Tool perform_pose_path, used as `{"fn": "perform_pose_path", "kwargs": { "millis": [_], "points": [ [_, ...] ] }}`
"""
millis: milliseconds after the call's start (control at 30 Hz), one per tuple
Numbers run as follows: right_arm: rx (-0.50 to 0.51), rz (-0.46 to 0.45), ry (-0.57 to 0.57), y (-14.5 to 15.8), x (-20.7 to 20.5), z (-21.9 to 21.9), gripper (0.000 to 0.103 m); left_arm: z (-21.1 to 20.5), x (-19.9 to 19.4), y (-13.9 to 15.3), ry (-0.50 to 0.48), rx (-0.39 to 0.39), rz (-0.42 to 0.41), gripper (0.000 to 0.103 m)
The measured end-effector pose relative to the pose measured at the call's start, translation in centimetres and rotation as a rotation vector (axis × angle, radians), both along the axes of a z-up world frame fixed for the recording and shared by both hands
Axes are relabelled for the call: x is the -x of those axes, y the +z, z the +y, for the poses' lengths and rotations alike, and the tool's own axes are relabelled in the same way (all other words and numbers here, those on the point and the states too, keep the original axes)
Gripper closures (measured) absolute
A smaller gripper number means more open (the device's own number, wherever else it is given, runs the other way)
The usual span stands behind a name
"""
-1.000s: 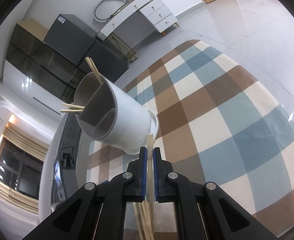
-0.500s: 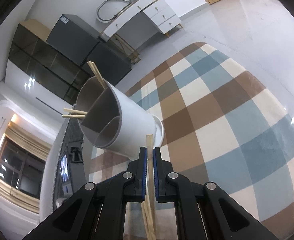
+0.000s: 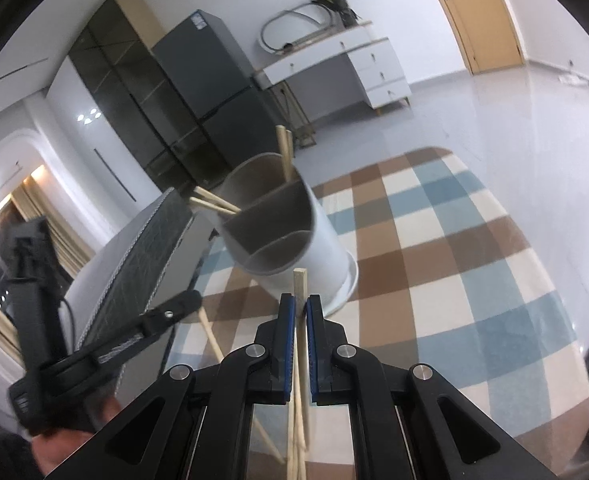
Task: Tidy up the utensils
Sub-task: 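Lift the chopstick with the right tool while the left tool closes on another chopstick, then carry both held chopsticks up and over the grey caddy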
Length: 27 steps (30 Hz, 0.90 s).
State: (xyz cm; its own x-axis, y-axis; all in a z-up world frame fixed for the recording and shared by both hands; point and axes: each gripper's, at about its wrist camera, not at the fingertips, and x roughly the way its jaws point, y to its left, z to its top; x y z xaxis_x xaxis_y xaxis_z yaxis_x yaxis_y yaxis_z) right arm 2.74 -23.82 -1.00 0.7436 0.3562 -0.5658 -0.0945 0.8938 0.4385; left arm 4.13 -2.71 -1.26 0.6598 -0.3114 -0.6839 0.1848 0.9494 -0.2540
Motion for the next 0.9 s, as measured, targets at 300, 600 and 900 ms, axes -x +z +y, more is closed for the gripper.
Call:
{"fn": "perform_pose_path", "kwargs": {
  "millis": [300,600,900],
  "points": [
    [0.023,-0.037,-0.009,0.8,1.1,0.4,0.098,0.4,1.4,1.7,-0.028,-0.035,-0.014,0.103],
    [0.021,-0.071,-0.011,2.1,1.1,0.5,0.098,-0.4,1.9,4.4,-0.112,-0.024,-0.067,0.103],
    [0.031,-0.137,-0.019,5.8,-0.1,-0.5,0.098,0.6,-0.2,8.5,-0.074,0.001,-0.073,0.103]
  ]
}}
